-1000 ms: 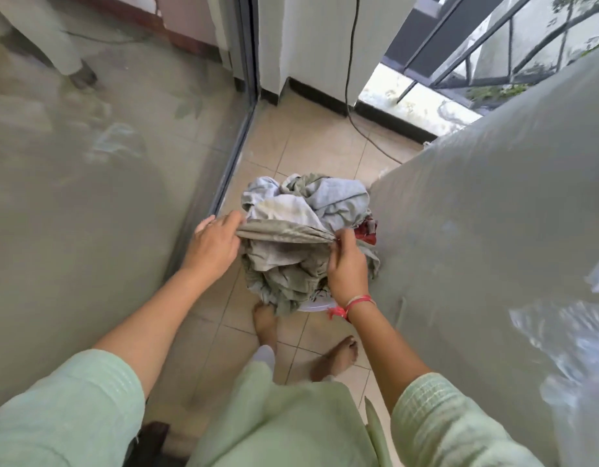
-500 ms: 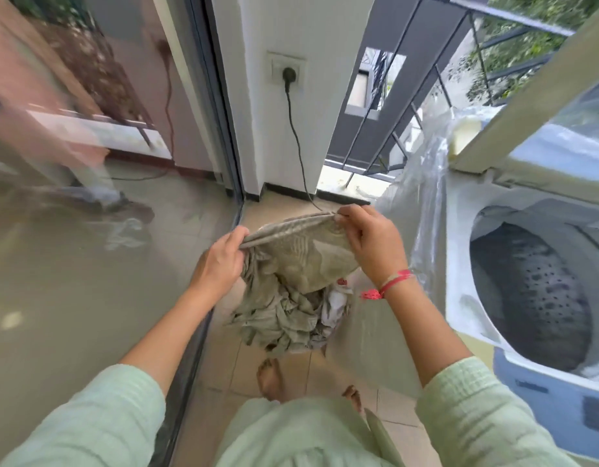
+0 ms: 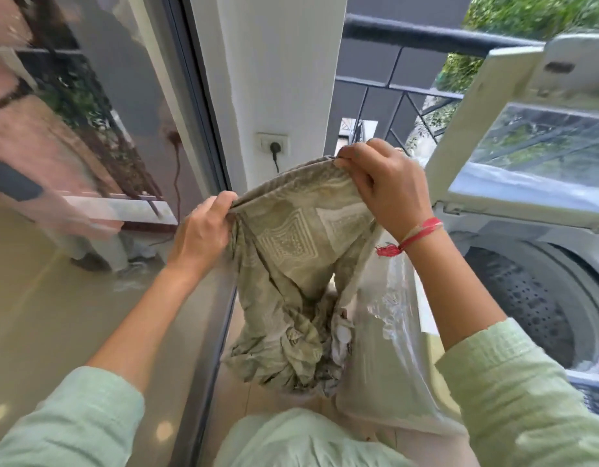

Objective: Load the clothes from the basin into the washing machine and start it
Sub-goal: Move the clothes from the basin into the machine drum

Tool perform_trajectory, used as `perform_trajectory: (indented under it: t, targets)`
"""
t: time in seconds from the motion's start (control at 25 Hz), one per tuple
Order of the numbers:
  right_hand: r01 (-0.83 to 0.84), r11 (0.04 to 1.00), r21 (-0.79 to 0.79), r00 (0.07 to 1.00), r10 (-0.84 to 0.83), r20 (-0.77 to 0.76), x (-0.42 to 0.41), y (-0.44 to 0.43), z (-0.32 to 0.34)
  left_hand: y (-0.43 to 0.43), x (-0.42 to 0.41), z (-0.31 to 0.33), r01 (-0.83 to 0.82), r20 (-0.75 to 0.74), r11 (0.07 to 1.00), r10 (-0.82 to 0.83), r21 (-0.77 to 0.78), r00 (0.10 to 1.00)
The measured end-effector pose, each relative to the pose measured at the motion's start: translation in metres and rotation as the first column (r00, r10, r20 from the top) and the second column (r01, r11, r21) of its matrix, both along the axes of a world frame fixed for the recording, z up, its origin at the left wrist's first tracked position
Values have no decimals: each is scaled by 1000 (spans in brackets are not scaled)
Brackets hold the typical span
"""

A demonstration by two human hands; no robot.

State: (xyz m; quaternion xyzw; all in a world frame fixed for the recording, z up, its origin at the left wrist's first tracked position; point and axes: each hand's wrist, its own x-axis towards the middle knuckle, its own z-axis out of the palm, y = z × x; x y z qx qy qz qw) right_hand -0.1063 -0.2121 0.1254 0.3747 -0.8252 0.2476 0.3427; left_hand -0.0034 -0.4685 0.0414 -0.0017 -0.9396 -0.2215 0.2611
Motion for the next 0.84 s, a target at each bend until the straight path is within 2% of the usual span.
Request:
perform_trajectory:
  t: [0.08,0.12,0.24,0.32,0.4,0.52,0.56,0.6,0.68,0.72,0.76,0.8,0.84]
  targets:
    - [35,999,6,998,-35,-56,0,2,3,2,-2,4,23,-5,1000,-23,6,1000]
    - [45,998,47,999,-44,-16,2,6,-5,5,-1,-1,19,27,999,-20,30,999]
    - [-11,965,262,955,-67,289,8,23,-44,6,11,-32,-31,183,989,3,148,983]
    - [-84,887,454,889,-139,436,7,34,-68,0,22,-41,-8,216,983,-32,181,976]
    - [-87,849,521,853,-207,480,6,36,-86,-3,25,-34,31,223,970,-86,240,971]
    - [47,858,512,827,-321,461,-5,38,-116,-12,25,-16,50,209,949,-120,310,971]
    - [92,888,451,784,-344,517,-9,42,-127,-17,27,-13,26,188,952,-87,304,978]
    - [135,933,334,696,-328,638,-11,47,-138,-23,31,-13,-19,170,958,-32,285,985]
    - [268,964,2,464,-131,876,-7,50,-150,-39,39,-20,-117,168,967,80,225,982]
    - [331,933,-140,402,-5,916,-6,47,-147,-46,43,-24,-142,181,972,108,187,978]
    - [364,895,-260,421,91,903,-8,40,-134,-51,46,-28,-152,189,977,122,151,974]
    - [340,874,-346,512,136,848,-12,31,-110,-57,46,-31,-162,186,978,137,127,973]
    - [261,890,-374,650,125,749,-19,22,-77,-62,46,-31,-184,187,976,160,120,969]
